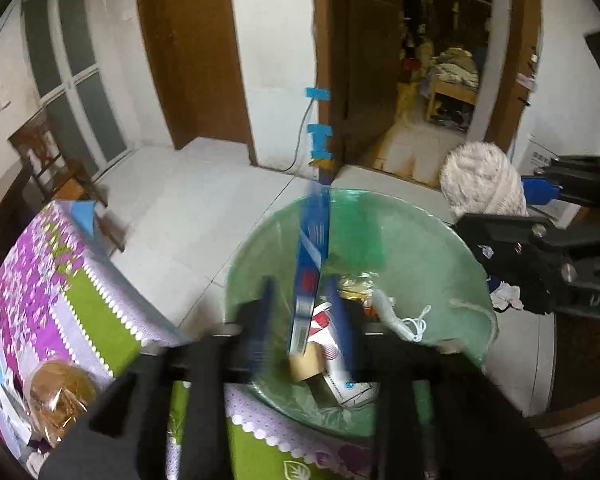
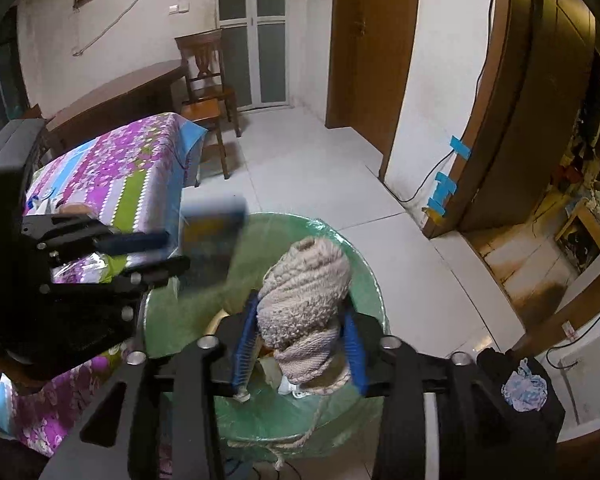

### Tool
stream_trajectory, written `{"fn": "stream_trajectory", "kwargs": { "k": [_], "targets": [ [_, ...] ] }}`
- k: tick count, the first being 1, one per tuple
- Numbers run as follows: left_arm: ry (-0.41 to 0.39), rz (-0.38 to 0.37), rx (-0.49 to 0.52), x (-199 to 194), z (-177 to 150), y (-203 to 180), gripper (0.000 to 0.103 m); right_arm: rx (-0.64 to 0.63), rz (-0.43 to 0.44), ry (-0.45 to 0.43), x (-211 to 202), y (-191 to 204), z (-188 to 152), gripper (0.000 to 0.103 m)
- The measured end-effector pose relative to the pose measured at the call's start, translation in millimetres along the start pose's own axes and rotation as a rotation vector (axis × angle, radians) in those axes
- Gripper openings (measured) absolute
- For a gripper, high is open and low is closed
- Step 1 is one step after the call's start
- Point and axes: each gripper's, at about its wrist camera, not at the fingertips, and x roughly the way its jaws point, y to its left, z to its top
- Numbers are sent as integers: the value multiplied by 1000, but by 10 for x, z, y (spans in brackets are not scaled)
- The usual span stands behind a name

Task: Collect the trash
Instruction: 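Move both tools back to the table and grasp the white wrapper with the right tool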

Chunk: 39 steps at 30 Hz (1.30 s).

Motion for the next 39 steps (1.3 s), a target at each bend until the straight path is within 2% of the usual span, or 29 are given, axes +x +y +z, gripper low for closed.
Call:
{"fn": "stream_trajectory", "kwargs": {
  "k": [5, 11, 13, 17, 21, 23, 25, 26, 27, 31, 34, 38, 39],
  "targets": [
    [-2, 15, -29, -23, -54, 76, 47, 17, 2, 10, 71, -23, -10, 42],
    [-19, 27, -16, -100, -130, 16, 48, 35, 1, 2, 68, -66, -48, 42],
    [-38, 52, -12, -151, -163, 7, 57, 42, 6, -4, 47, -73, -69, 42],
    [-64, 109, 2, -252, -226, -21, 57, 61, 19, -17, 6, -81, -148, 42],
    [-86, 163, -26, -361, -312, -17, 58, 82, 18, -42, -74, -97, -289, 42],
    [-96, 199, -40, -414, -374, -24, 64, 83, -10, -74, -161, -80, -387, 42],
    [-103, 226, -57, -496, -465, -50, 70, 69, -58, -130, -311, -18, -515, 48],
    [-104, 229, -63, -529, -513, -64, 70, 68, -68, -157, -385, 7, -581, 57],
    [-109, 230, -71, -602, -579, -65, 72, 67, -70, -184, -454, 31, -635, 62],
    [-136, 255, -98, -957, -848, 15, 78, 80, -43, -257, -688, 170, -836, 62],
    [-169, 283, -153, -1273, -1052, 223, 82, 81, 16, -276, -785, 374, -883, 62],
    [-240, 369, -280, -1714, -1329, 672, 84, 36, 75, -275, -827, 788, -846, 62],
    [-269, 404, -341, -1863, -1410, 858, 86, 11, 101, -267, -817, 979, -808, 62]
  ]
}}
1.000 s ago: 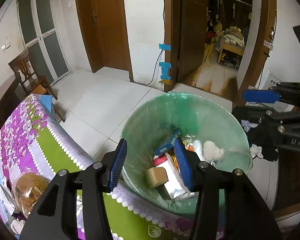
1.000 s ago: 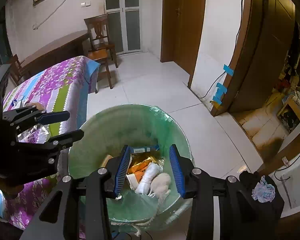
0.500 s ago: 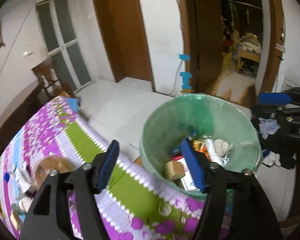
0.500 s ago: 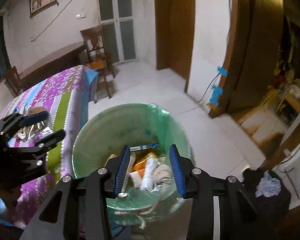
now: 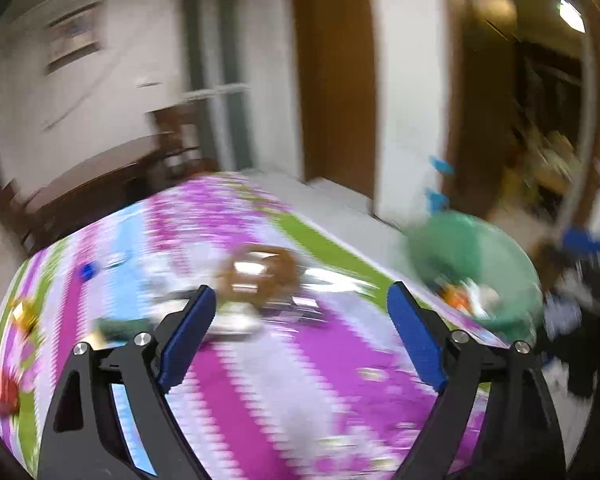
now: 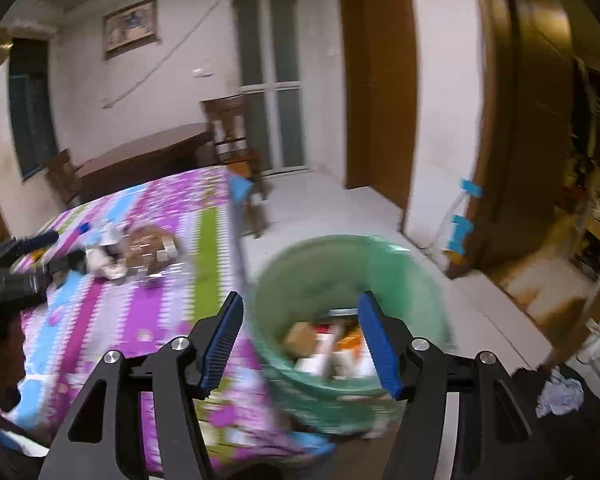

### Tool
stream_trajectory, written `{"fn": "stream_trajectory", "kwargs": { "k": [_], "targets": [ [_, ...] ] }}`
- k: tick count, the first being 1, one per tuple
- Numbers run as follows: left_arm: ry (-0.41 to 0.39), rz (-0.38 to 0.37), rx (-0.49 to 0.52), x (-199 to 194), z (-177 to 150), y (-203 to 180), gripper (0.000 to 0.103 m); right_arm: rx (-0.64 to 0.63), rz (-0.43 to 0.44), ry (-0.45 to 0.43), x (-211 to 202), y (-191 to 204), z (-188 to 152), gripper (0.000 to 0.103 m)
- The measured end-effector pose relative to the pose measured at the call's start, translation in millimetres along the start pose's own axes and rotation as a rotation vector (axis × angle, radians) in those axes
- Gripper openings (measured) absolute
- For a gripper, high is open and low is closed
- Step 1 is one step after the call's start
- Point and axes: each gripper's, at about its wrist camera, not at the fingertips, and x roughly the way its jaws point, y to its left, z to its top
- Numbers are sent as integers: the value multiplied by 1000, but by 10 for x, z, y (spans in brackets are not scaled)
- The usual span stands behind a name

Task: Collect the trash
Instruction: 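Move both tools back to the table and grasp the white wrapper with the right tool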

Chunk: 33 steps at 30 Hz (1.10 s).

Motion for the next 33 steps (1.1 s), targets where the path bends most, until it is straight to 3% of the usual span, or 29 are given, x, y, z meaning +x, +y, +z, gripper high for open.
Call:
{"fn": "stream_trajectory", "kwargs": {
  "k": [2, 4, 9, 10, 12, 15, 19, 22, 25, 28, 33],
  "targets": [
    [-41, 72, -104, -99, 40, 414, 88, -39, 45, 10, 75, 330, 79, 62],
    [-89, 228, -205, -161, 77, 905, 88, -81, 89, 13, 150, 666, 179, 62],
    [-116, 634, -450, -168, 61, 1901, 88, -212, 258, 42, 620, 1723, 700, 62],
    [-115, 667, -491, -166, 34, 2018, 88, -229, 284, 64, 752, 1902, 802, 63],
    [-108, 694, -609, -147, -117, 2277, 89, -285, 370, 165, 1132, 2352, 964, 70],
    [-130, 728, -748, -167, -380, 2442, 89, -360, 403, 273, 1643, 2897, 1084, 73],
    [-166, 768, -792, -223, -498, 2463, 89, -491, 334, 397, 2344, 3430, 1068, 74],
    [-227, 838, -788, -320, -488, 2413, 92, -483, 244, 491, 2807, 3529, 1052, 71],
    [-243, 802, -855, -370, -527, 2492, 92, -396, 277, 577, 2988, 3446, 1014, 40],
    [-243, 775, -889, -356, -559, 2489, 92, -438, 265, 579, 2938, 3567, 910, 36],
    [-238, 753, -946, -447, -622, 2574, 92, -467, 413, 620, 2609, 3876, 737, 29]
  ]
}}
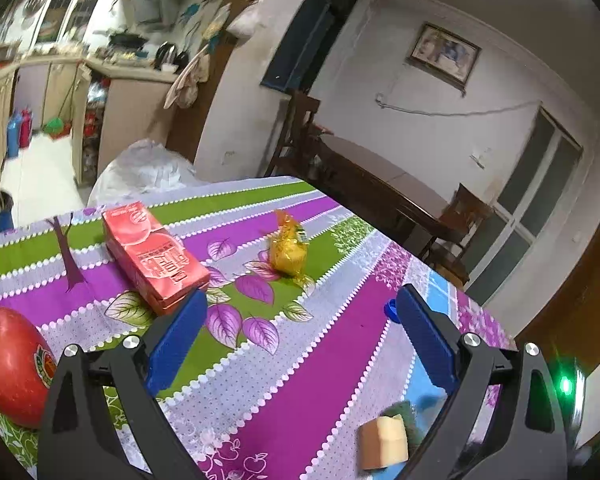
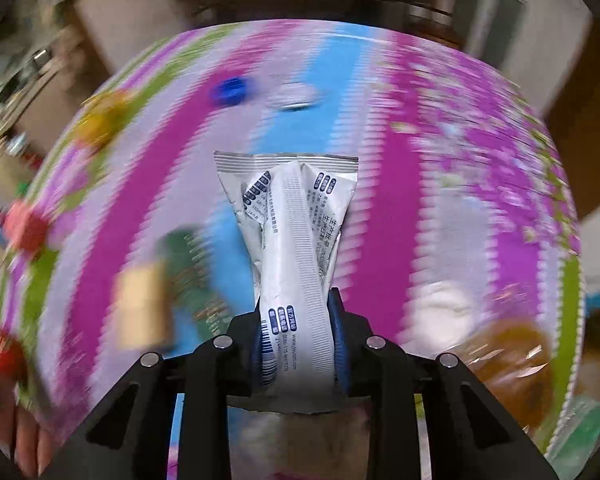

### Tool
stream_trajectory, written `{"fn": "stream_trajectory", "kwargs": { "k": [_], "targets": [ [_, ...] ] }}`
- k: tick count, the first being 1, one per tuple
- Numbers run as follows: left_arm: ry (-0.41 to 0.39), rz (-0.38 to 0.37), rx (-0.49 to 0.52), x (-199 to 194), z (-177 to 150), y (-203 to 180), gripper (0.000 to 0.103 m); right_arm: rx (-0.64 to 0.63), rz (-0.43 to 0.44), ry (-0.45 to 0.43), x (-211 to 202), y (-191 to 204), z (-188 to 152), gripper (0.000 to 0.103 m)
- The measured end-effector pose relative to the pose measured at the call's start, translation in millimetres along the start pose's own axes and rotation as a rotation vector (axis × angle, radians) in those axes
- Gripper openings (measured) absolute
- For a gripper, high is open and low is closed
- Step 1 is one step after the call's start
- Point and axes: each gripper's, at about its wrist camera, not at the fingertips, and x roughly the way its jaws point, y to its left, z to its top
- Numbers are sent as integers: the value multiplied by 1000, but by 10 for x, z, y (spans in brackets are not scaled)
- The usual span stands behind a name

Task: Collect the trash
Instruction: 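Move both tools back to the table and grasp the white wrapper with the right tool, then grasp the green scouring pad with the left tool while the right tool holds the wrapper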

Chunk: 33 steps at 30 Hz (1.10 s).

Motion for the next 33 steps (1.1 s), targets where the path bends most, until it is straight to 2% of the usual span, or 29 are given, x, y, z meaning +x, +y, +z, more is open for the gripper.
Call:
{"fn": "stream_trajectory", "kwargs": {
  "k": [2, 4, 6, 8, 10, 14, 17, 18, 20, 22, 23, 25, 27, 28, 32, 33],
  "targets": [
    [-1, -4, -41, -2, 58, 92, 92, -39, 77, -2, -137, 272, -146, 29],
    [-18, -2, -88, -26, 138, 189, 92, -7, 130, -72, -403, 345, -260, 29],
    [-32, -11, -100, -60, 206, 229, 92, 91, 240, -208, -850, 246, -407, 29],
    [-37, -20, -87, -74, 233, 210, 92, 171, 286, -311, -1196, 114, -595, 29],
    [-21, -31, -71, -78, 226, 172, 92, 207, 285, -382, -1444, 26, -815, 29],
    [96, -100, 37, -5, 105, -47, 92, 252, 154, -449, -1690, -61, -1467, 30],
    [165, -248, 275, -203, -160, -478, 92, 316, 141, -464, -1699, -162, -1938, 30],
    [160, -302, 351, -322, -253, -600, 92, 329, 126, -470, -1706, -191, -2064, 30],
    [102, -417, 578, -689, -535, -892, 92, 359, 42, -477, -1690, -295, -2315, 30],
    [53, -464, 728, -956, -781, -1033, 92, 393, -11, -465, -1661, -417, -2497, 30],
    [58, -496, 802, -1088, -922, -1085, 92, 427, -28, -461, -1652, -530, -2623, 30],
    [101, -526, 862, -1186, -1057, -1102, 92, 460, -43, -459, -1623, -666, -2748, 30],
    [130, -506, 891, -1207, -1131, -1051, 92, 491, -36, -470, -1611, -807, -2879, 30],
    [133, -469, 886, -1174, -1125, -995, 92, 498, -27, -476, -1610, -852, -2925, 30],
    [158, -300, 770, -891, -887, -643, 92, 493, -2, -484, -1511, -948, -3094, 30],
    [163, -265, 757, -814, -847, -580, 89, 496, 20, -484, -1467, -980, -3119, 30]
  ]
}}
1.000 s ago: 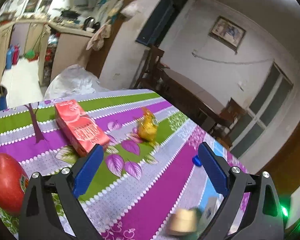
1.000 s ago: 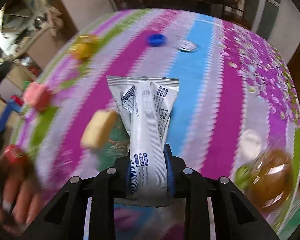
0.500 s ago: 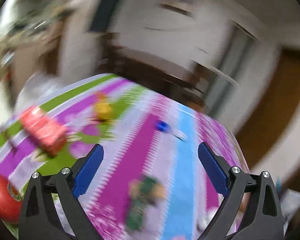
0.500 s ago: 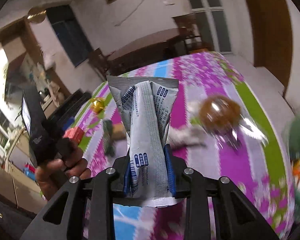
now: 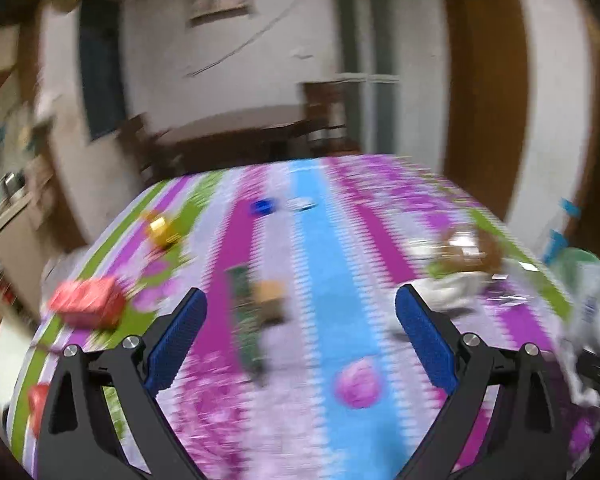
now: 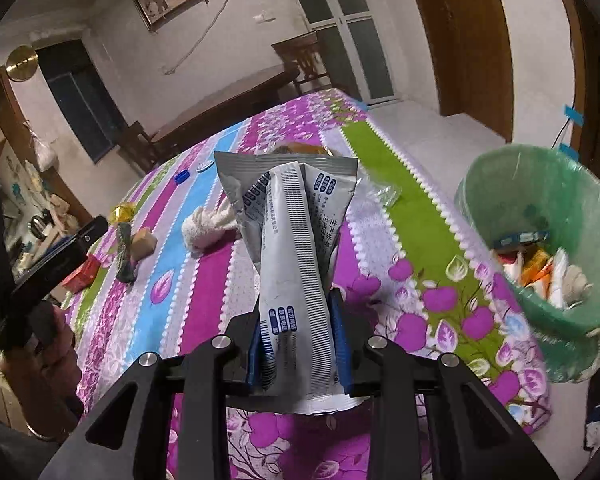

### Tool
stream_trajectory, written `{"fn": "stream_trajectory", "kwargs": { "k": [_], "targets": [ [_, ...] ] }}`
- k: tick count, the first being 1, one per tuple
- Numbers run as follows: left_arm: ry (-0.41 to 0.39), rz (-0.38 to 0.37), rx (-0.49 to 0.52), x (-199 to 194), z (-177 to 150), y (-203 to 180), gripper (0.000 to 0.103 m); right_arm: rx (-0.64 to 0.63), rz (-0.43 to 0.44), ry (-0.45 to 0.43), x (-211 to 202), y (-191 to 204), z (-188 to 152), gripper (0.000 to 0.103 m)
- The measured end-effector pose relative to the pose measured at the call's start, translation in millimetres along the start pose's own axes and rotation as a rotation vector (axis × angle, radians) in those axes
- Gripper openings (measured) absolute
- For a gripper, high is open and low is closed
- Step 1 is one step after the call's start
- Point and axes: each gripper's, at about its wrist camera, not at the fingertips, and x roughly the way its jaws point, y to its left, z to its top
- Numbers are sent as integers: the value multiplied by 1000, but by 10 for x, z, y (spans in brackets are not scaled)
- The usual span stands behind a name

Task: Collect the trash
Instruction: 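Grasp the green scouring pad with the left tool while the right tool holds the wrapper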

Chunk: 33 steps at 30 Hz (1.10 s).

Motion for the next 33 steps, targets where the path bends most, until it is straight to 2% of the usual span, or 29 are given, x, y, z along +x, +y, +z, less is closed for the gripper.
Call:
{"fn": "stream_trajectory", "kwargs": {
  "k": [1, 2, 5, 7, 8, 12, 14, 15, 16, 21, 27, 33],
  "targets": [
    [21, 23, -19, 55, -13, 115, 82, 10, 16, 6, 30, -34, -20, 30],
    [58, 25, -47, 145, -32, 239, 80, 13, 22, 11, 83, -38, -13, 30],
    [184, -51, -98, 421, -45, 420, 65, 5, 41, 21, 233, -59, 14, 30],
    [219, -77, -121, 550, -64, 478, 63, -6, 67, 18, 258, -8, 24, 30],
    [234, -73, -120, 630, -72, 497, 58, -20, 83, 13, 276, 48, 31, 30],
    [297, -102, -143, 866, -120, 519, 54, -76, 94, 8, 328, 251, 9, 31],
    [325, -125, -151, 926, -164, 527, 42, -88, 105, 19, 364, 322, -6, 31],
    [347, -143, -150, 981, -201, 521, 24, -95, 106, 25, 399, 362, -15, 31],
    [356, -154, -154, 1001, -225, 525, 18, -102, 101, 33, 456, 422, -20, 31],
    [330, -182, -205, 864, -282, 621, 16, -120, 97, 42, 522, 560, 46, 31],
    [228, -107, -175, 530, -217, 679, 16, -179, 93, 4, 513, 770, 133, 31],
    [148, -95, -126, 313, -113, 563, 16, -212, 78, -5, 512, 849, 132, 31]
  ]
}}
